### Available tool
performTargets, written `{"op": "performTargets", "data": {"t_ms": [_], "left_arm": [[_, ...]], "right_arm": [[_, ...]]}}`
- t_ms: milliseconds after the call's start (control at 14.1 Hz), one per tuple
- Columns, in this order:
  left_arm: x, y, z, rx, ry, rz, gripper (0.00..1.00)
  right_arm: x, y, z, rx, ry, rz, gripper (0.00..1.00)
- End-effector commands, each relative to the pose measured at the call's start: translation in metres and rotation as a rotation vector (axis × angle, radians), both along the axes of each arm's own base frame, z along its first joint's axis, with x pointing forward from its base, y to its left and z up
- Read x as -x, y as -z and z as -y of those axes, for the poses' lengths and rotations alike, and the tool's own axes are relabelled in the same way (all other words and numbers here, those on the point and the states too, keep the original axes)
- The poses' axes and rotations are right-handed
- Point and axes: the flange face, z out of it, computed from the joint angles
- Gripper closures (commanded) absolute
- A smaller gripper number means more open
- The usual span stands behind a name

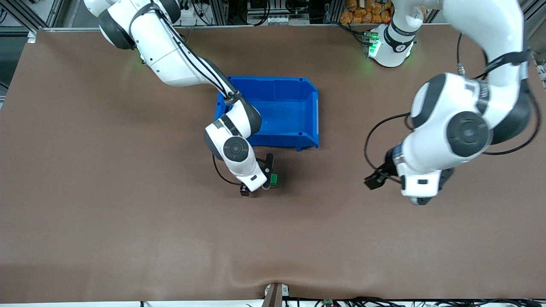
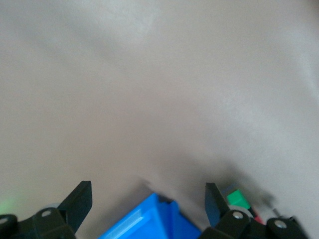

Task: Attach green and red cubes to black cube
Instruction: 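Open both grippers and lift them away from the joined cubes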

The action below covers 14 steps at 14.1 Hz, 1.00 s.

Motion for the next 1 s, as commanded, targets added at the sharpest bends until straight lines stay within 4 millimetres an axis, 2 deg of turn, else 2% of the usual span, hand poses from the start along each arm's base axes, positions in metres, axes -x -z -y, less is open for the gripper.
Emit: {"op": "performTargets", "data": {"t_ms": [0, 142, 285, 498, 640, 712, 925], "left_arm": [[0.011, -0.027, -0.038, 0.004, 0.113, -0.020, 0.00], [0.014, -0.043, -0.066, 0.014, 0.194, -0.026, 0.00], [0.018, -0.050, -0.086, 0.013, 0.259, -0.051, 0.00], [0.024, -0.068, -0.125, 0.031, 0.340, -0.044, 0.00], [0.033, -0.087, -0.142, 0.040, 0.404, -0.028, 0.00], [0.037, -0.094, -0.144, 0.044, 0.444, -0.018, 0.00], [0.050, -0.113, -0.143, 0.045, 0.490, 0.006, 0.00]], "right_arm": [[-0.018, -0.037, 0.026, 0.004, 0.057, -0.013, 0.00], [-0.033, -0.061, 0.052, 0.004, 0.100, -0.012, 0.00], [-0.048, -0.092, 0.084, 0.002, 0.167, -0.009, 0.00], [-0.060, -0.147, 0.128, 0.009, 0.306, -0.005, 0.00], [-0.065, -0.188, 0.162, 0.013, 0.406, 0.003, 0.00], [-0.069, -0.213, 0.187, 0.010, 0.460, 0.016, 0.00], [-0.074, -0.290, 0.285, -0.009, 0.629, 0.061, 0.00]]}}
